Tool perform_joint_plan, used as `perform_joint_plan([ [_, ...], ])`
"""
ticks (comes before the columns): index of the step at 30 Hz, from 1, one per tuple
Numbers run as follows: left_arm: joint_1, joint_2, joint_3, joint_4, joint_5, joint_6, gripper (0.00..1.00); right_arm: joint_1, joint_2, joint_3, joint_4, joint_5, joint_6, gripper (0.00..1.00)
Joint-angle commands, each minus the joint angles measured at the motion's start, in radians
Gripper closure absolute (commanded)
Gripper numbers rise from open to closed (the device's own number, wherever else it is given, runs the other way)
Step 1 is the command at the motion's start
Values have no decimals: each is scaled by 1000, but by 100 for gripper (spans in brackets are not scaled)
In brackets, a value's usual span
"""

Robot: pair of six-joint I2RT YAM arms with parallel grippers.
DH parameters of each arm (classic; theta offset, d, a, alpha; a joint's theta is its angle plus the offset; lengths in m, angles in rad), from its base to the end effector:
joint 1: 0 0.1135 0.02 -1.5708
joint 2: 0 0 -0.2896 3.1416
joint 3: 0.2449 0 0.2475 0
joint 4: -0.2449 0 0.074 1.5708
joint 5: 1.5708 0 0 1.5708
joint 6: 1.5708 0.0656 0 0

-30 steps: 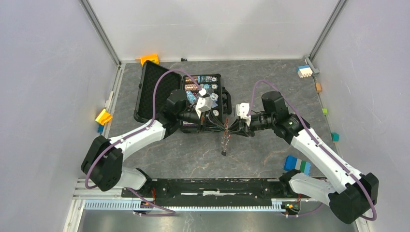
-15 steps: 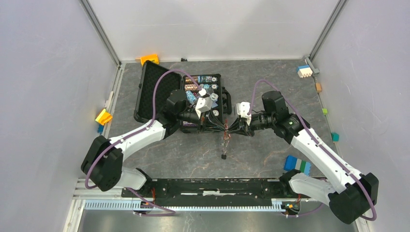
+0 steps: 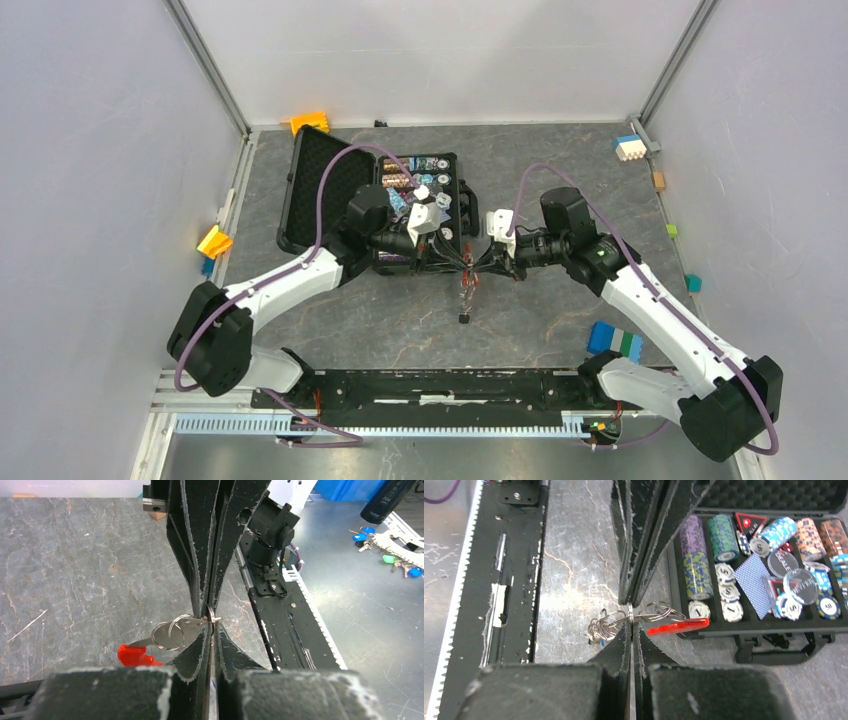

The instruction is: Put the keys on the keyring

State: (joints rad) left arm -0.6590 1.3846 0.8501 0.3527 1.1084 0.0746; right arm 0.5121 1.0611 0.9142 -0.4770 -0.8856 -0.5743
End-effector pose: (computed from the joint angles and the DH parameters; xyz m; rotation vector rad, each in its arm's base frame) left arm 0.2053 -0.2333 0.3087 1.3851 1.2347 -1.3732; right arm 0.1658 0.1515 0.3230 -1.4586 1.4700 0.9217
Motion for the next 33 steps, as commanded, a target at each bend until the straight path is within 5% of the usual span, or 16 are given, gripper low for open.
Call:
perform_joint_plan([
  [1,4,-39,80,-196,-62,167,85,-1,13,81,-59,107,-38,100],
  [10,1,-35,179,-459,-131,375,60,40,34,109,-96,232,-42,100],
  [33,-38,53,131,-242,-123,303,64,174,109,210,-171,458,-46,100],
])
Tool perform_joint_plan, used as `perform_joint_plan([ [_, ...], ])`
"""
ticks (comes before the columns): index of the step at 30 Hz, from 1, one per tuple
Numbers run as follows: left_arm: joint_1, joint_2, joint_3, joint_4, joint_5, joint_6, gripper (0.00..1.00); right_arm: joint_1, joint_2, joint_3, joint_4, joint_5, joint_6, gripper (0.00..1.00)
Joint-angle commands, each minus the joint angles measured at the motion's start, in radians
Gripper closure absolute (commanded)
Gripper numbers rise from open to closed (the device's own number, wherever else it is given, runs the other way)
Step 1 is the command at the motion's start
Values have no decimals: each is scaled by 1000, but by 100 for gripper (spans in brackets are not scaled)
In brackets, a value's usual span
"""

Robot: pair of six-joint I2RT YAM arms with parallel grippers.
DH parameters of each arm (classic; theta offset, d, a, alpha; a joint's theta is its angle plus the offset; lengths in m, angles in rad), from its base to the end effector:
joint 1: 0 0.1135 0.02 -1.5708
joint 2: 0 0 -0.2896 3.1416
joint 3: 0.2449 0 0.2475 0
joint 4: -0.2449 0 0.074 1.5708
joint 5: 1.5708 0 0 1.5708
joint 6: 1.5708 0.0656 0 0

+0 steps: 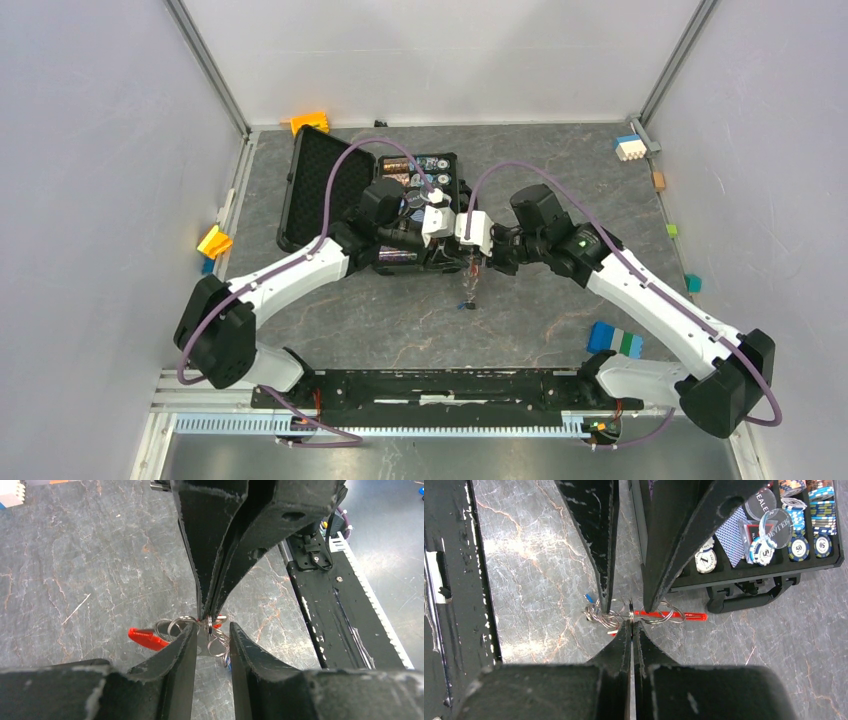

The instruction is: Put the keys on the keyring

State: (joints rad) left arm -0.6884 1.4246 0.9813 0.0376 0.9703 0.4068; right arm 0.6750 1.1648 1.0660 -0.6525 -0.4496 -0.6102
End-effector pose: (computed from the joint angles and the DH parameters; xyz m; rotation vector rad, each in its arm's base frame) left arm 0.2147 -0.2467 0.3074 1.5080 1.2419 -1.1339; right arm 0.1756 0.1771 0.3248 -1.5487 1.6907 0.5535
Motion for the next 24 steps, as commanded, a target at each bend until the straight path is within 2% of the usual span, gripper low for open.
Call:
perform_joint_plan([
  [1,-10,16,-1,76,15,-28,64,13,7,61,3,23,-10,100],
  [12,-20,28,-21,114,14,-48,74,16,11,60,10,23,1,100],
  [18,-17,1,-108,262,27,-86,73,15,-11,23,51,21,12,100],
  [24,-16,1,-123,308,36,-105,73,14,-5,25,46,7,13,100],
])
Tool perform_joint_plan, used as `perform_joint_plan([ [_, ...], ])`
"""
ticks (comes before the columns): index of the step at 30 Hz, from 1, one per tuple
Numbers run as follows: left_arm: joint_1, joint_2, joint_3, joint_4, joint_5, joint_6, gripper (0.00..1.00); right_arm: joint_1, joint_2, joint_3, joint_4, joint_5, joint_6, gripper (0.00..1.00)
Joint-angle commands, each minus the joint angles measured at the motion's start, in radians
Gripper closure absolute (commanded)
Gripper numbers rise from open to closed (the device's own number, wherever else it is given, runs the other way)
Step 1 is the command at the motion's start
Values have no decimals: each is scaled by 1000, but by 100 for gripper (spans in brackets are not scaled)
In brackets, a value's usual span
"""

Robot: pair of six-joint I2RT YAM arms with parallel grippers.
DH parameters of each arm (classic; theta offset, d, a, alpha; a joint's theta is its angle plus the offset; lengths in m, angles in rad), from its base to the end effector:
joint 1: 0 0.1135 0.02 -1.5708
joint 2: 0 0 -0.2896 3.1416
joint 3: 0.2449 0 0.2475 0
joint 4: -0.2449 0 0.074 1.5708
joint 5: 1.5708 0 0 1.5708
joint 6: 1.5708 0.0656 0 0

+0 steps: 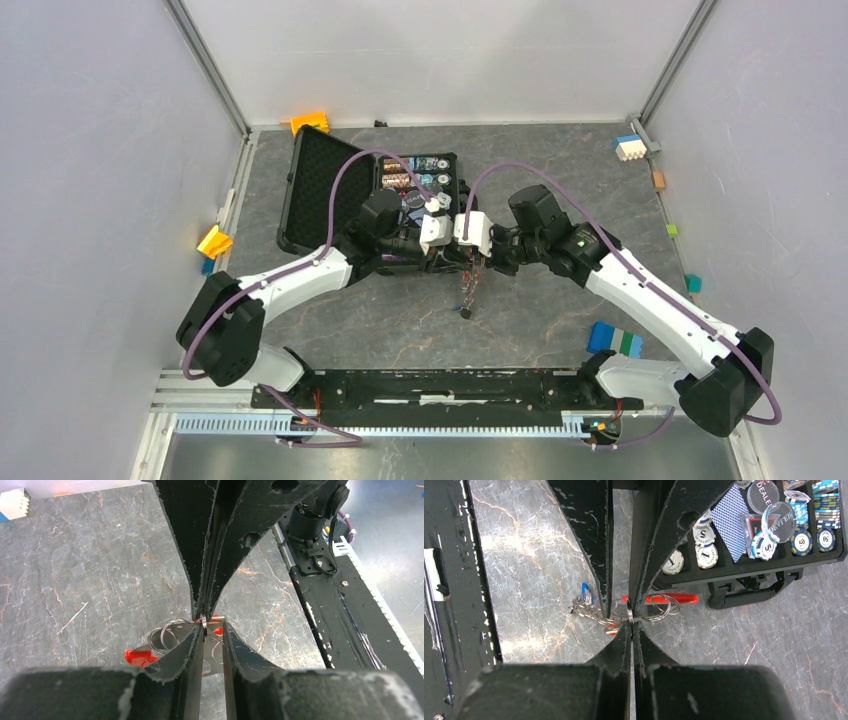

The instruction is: Put the keys on the keyring

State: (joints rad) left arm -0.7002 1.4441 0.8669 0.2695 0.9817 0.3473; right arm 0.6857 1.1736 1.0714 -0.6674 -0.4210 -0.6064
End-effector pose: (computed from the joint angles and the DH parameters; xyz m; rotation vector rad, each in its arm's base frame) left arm 0.2116 -0.2496 0.2866 1.4789 1.1822 -1.1543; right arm 0.1758 0.1785 0.3226 -1.5553 1.7161 0.5312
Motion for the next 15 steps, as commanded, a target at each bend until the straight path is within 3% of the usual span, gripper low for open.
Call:
perform_joint_plan([
  [1,-4,-17,-5,79,26,-51,73,3,-11,20,59,-25,8,100],
  [15,-4,-27,-20,134,21,-91,82,3,-5,22,56,-34,7,100],
])
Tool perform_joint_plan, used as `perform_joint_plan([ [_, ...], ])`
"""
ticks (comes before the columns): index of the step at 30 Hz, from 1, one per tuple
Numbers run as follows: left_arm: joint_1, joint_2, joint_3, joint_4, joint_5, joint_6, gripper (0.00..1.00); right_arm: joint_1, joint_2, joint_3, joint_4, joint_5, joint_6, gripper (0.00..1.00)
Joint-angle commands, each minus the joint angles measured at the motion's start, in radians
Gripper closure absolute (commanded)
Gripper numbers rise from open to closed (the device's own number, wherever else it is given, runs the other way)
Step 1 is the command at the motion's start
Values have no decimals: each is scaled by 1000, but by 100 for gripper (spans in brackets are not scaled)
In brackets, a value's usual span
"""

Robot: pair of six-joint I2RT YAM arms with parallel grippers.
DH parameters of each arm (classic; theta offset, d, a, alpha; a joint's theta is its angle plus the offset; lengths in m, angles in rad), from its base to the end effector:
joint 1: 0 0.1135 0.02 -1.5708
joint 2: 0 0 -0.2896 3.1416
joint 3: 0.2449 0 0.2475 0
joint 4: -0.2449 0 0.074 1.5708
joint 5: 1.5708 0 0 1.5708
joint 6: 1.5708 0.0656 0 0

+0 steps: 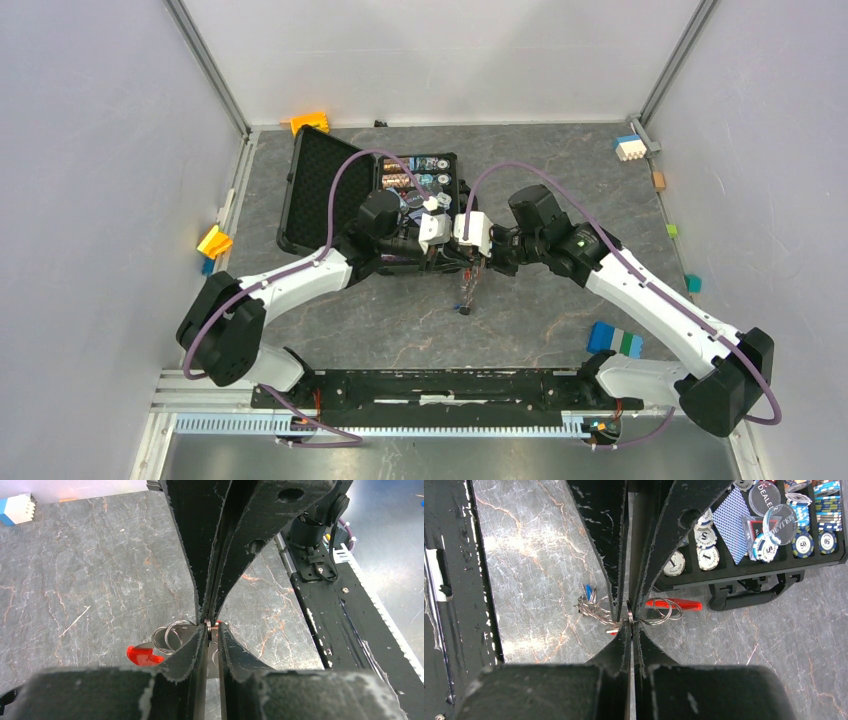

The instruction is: Put the keys on the keyring

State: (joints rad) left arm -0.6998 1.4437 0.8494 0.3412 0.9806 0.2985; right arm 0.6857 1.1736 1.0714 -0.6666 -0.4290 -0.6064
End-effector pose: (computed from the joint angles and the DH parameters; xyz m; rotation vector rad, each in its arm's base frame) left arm 0.2118 -0.2496 0.2884 1.4481 1.1704 -1.1657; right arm 0.1755 0.1788 0.3228 -1.5572 1.7118 0.5403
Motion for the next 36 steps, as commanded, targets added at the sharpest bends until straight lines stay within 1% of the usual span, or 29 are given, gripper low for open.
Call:
perform_joint_plan([
  [1,-4,-24,-3,67,23,-48,83,3,-6,22,55,-26,8,100],
  [7,-5,-22,-4,77,26,-68,90,3,-3,18,55,-27,8,100],
  [10,-4,-23,-4,77,25,-75,97,3,0,18,55,-27,7,100],
  [16,5,-39,-3,73,30,-123,98,-8,-11,10,59,-21,8,99],
  [18,18,-44,-24,143,40,-189,98,-24,-22,3,63,-41,8,95],
  [21,37,-49,-61,281,47,-289,98,-58,-40,-8,66,-90,3,83],
  [22,40,-51,-67,303,51,-326,98,-71,-45,-11,64,-112,-1,80],
  [28,42,-56,-87,396,63,-406,98,-139,-84,-27,54,-238,-26,63],
  [33,41,-52,-98,453,63,-459,98,-145,-95,-55,69,-322,-26,60],
  [36,42,-52,-101,466,60,-467,98,-144,-91,-65,65,-367,-35,58],
])
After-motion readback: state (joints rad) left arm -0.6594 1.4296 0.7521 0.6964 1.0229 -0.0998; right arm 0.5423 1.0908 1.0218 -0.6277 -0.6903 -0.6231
